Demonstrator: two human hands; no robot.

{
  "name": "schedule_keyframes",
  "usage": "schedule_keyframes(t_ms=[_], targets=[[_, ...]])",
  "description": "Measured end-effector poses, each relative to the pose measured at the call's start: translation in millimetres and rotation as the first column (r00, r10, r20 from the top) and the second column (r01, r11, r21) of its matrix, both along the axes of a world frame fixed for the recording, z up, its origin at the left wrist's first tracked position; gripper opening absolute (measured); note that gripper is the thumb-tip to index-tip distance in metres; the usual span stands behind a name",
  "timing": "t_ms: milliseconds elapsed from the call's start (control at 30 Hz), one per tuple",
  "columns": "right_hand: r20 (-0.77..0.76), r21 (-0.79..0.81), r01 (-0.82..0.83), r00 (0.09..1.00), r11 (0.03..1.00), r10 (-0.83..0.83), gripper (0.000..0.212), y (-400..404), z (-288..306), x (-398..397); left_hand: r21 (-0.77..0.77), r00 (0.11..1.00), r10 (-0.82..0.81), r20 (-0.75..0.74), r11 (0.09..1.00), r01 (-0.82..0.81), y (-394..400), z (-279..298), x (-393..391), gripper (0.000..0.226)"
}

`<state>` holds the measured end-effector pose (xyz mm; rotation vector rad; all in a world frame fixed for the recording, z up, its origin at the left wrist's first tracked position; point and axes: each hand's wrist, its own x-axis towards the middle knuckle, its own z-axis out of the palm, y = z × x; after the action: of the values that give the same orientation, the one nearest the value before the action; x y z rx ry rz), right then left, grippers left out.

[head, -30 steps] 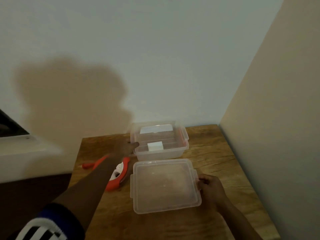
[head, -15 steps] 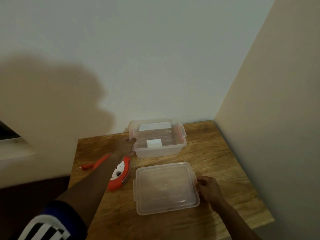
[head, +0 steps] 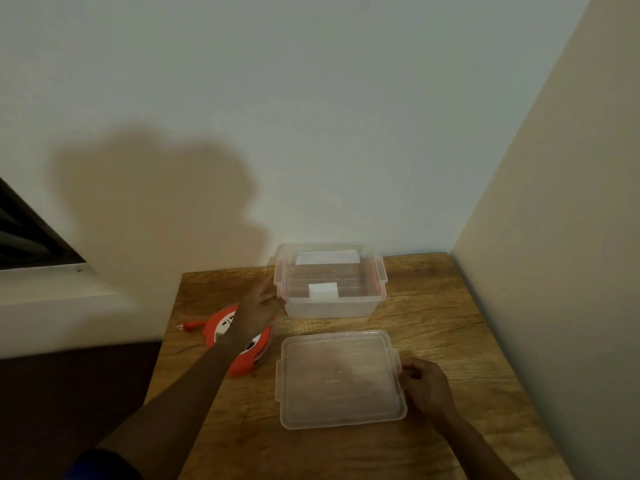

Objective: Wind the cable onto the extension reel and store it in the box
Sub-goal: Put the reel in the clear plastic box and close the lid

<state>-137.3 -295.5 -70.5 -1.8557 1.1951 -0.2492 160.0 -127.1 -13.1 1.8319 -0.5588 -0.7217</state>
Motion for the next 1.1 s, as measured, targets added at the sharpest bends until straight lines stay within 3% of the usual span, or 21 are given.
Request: schedule_keyframes(t_ms=[267,500,600,700,733,833,933,1100], targets=[[-0.046,-0.101,0.033,0.998,0.994,-0.038,0.018,-3,-2,1,0.175,0.988,-0.060,0.144,0.984,0.035,-3,-16,1,0.059],[-0.052,-0.110,0.081,0.995,0.991,-0.087,0.013,-5,-5,3,0.176,0.980,-0.097,0.174,0.982,0.066,3,-11,-5,0.060],[-0.123,-0.170,0.086,0.987,0.982,-0.108,0.021,-3,-8,5,0.175,0.972,-0.091,0.219,0.983,0.052,15,-7,-1,0.063],[-0.356,-0.338,-0.078,0.933,0.938,-0.051,0.045,6,-8,13,0.220,0.957,-0.050,0.285,0.975,-0.015,32,-2,15,0.063],[-0.370,-0.367,-0.116,0.929,0.923,-0.030,0.050,12,-4,21,0.269,0.951,-0.056,0.305,0.963,-0.029,38,0,20,0.057],[-0.196,-0.360,-0.210,0.970,0.909,0.146,0.052,42,13,59,0.417,0.946,-0.056,0.319,0.905,-0.088,59,0,47,0.036],[-0.008,-0.247,-0.365,0.927,0.898,0.374,0.047,82,30,106,0.561,0.939,-0.160,0.303,0.827,-0.040,81,-18,73,0.045],[0.220,0.115,-0.488,0.862,0.865,0.457,0.040,132,53,177,0.661,0.867,-0.300,0.398,0.749,-0.045,100,-41,74,0.058]])
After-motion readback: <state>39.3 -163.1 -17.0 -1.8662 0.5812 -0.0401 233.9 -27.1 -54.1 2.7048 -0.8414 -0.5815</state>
